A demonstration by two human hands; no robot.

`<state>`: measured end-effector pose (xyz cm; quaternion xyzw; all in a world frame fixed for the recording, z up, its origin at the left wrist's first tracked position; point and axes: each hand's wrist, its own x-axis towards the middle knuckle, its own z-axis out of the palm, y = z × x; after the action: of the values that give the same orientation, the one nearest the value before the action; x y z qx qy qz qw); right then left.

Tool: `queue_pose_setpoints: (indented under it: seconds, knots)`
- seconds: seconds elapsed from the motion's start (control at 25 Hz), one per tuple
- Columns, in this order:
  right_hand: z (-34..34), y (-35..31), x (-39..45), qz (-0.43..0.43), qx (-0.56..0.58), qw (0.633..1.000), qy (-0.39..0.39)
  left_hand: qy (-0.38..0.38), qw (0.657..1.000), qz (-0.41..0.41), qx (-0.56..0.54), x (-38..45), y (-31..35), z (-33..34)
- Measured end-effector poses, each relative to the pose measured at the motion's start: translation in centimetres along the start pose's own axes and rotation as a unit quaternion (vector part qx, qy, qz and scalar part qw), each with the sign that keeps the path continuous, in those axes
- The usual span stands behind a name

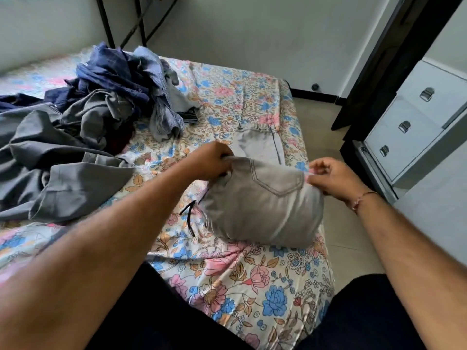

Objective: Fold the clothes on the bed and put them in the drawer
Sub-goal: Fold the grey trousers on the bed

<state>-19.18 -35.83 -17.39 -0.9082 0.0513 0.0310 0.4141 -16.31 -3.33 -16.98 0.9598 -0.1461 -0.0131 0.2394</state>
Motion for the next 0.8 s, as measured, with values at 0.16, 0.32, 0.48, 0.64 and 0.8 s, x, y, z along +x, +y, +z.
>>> queue_pose_setpoints:
  seconds: [0.16, 0.32, 0.48, 0.64, 0.8]
  knots:
    - [3.2, -0.8, -0.8, -0.120, -0.145, 0.980, -0.058, -0.009, 0.988, 0.099, 0.120, -0.6, 0.6, 4.9]
    - [9.0, 3.9, -3.2, -0.181, -0.424, 0.868, -0.182, -0.147, 0.944, 0.136, 0.263, -4.9, -1.3, 12.1]
    - [10.6, 5.1, -3.5, -0.157, -0.465, 0.868, -0.073, -0.044, 0.961, 0.091, 0.259, -4.9, -1.7, 11.6]
    - [11.5, 3.7, -4.5, -0.154, -0.515, 0.842, -0.049, -0.082, 0.942, 0.074, 0.316, -5.4, -1.2, 11.7]
    - [9.3, 0.5, -5.7, -0.194, -0.537, 0.812, -0.123, -0.132, 0.934, 0.110, 0.314, -4.9, 1.1, 7.6]
